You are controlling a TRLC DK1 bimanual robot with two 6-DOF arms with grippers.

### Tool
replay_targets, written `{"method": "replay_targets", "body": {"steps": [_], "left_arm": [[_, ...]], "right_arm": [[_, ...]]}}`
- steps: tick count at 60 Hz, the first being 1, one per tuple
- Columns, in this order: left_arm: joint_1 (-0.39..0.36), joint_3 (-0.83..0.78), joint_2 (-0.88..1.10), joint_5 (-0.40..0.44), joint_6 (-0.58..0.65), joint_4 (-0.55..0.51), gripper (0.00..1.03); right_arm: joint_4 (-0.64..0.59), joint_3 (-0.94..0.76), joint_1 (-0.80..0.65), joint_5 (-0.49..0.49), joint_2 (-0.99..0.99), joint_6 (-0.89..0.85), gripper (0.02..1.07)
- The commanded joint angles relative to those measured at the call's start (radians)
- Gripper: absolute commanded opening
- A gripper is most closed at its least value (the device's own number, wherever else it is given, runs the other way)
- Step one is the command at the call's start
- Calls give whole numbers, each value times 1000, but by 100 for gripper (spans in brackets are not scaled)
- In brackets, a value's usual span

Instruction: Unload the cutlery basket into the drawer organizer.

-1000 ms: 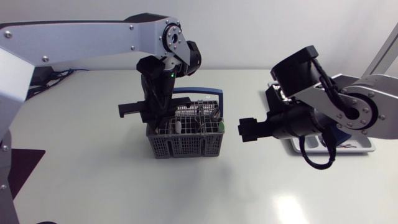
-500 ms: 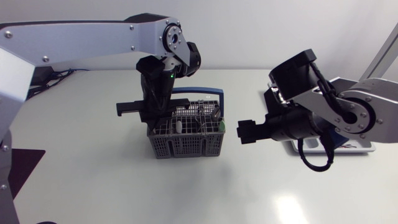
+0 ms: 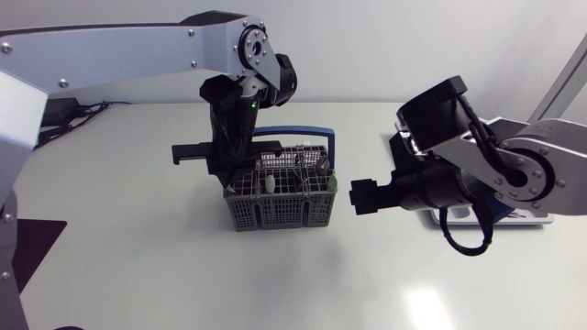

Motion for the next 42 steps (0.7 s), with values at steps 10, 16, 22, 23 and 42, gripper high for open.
{"method": "replay_targets", "body": {"steps": [10,16,22,23,42], "left_arm": [[-3,43,8,3,21,-1,4],[-3,35,5,1,24,-3,4],[-3,29,1,1,24,-3,4],[-3,29,1,1,24,-3,4],[-10,29,-15,4,24,-1,21]], "right_arm": [[14,-36,13,9,-11,16,102],[16,-38,15,9,-11,16,102],[17,-39,18,9,-11,16,102],[17,-39,19,9,-11,16,102],[17,-39,32,16,-18,18,102]]}}
